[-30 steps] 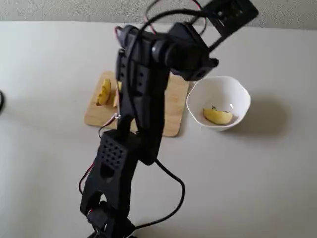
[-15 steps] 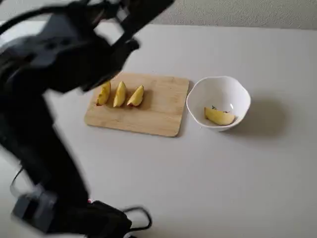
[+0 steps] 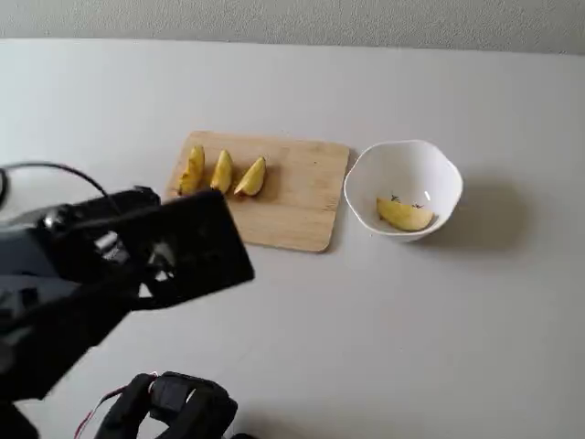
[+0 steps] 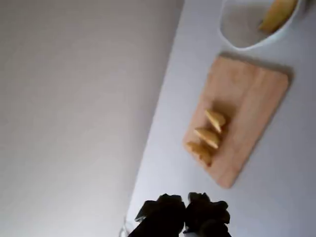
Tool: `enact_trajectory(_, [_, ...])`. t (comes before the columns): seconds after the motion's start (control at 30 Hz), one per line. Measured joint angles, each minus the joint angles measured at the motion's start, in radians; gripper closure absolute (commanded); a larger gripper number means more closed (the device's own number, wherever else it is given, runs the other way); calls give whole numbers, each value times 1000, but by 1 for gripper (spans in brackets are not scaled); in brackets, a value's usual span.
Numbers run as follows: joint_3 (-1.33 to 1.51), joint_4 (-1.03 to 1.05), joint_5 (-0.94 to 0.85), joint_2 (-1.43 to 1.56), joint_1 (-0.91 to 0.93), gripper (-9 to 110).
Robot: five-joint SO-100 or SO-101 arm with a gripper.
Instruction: Pick up the rightmost apple slice from the cutting board and place it into the bowl
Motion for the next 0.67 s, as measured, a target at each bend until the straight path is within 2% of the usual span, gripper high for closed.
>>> enact_trajectory(0.17, [482,-153,-2,209,5,101])
enact_trajectory(0.3, [753,-209,-37,356,32,101])
enact_trajectory(0.67, [1131,-233,-55,454,94,101])
